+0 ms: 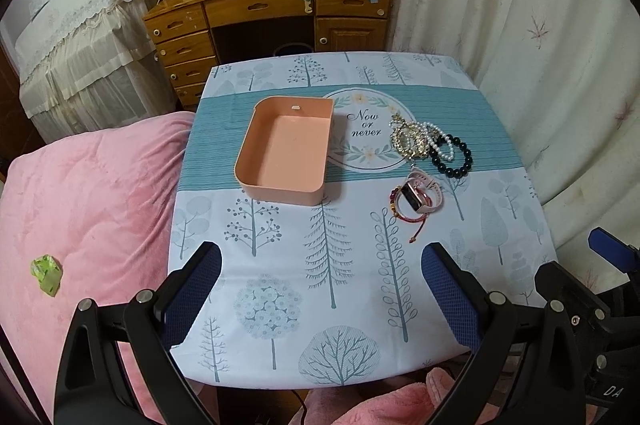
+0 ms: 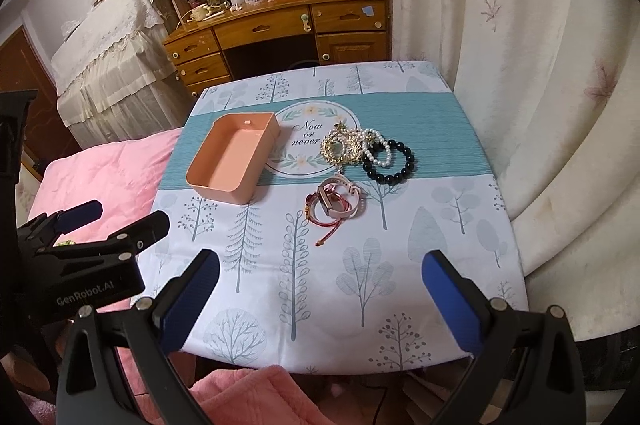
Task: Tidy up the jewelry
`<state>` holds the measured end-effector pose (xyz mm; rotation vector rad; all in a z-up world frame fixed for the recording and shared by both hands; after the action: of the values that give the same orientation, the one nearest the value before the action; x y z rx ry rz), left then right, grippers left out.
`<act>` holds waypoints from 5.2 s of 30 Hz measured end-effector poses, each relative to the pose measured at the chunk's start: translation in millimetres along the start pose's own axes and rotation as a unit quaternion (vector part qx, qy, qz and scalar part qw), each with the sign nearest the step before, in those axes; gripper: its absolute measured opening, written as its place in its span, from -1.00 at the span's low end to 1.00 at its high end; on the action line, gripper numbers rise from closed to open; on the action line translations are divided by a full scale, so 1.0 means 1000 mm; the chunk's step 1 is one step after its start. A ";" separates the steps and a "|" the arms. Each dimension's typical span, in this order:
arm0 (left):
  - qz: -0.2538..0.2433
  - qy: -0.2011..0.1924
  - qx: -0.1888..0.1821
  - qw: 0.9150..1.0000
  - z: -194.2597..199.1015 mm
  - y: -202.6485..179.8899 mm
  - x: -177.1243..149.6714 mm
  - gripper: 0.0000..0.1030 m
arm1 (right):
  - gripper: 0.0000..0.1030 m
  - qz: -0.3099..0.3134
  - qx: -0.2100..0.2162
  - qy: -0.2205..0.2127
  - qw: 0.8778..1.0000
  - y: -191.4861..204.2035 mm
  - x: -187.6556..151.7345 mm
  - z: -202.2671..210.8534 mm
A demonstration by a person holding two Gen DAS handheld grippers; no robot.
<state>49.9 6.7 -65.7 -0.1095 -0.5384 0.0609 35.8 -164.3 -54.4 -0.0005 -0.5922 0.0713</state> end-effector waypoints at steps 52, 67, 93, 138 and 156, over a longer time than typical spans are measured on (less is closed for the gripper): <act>0.194 0.298 0.035 0.934 -0.243 -0.124 -0.030 0.10 | -0.28 0.442 0.155 -0.039 0.882 -0.036 0.007 -0.196; 0.205 0.291 0.004 0.934 -0.262 -0.096 -0.021 -0.33 | -0.62 0.543 0.244 -0.078 0.800 -0.007 0.012 -0.217; 0.139 0.344 -0.058 0.927 -0.274 -0.070 -0.002 -0.84 | -0.65 0.677 0.298 -0.103 0.665 0.005 -0.007 -0.213; 0.129 0.283 -0.082 0.947 -0.214 -0.066 -0.024 0.12 | -0.60 0.629 0.281 -0.018 0.725 0.007 -0.035 -0.206; 0.147 0.282 -0.068 0.946 -0.201 -0.007 -0.046 0.20 | -0.79 0.614 0.265 -0.047 0.742 0.028 -0.030 -0.204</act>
<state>113.9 -21.9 -259.9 -0.3304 0.0515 0.2747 123.0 -133.9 -240.4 0.1708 -0.5662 1.5543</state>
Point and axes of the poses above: each gripper's, at about its wrist camera, not at the fingertips, and z roughly against the way its jaws point, y to its left, x to its top, the point moved 9 cm from there along -z, roughly the way its jaws point, and after that the axes turned 12 degrees about z, right-handed, at the moved point
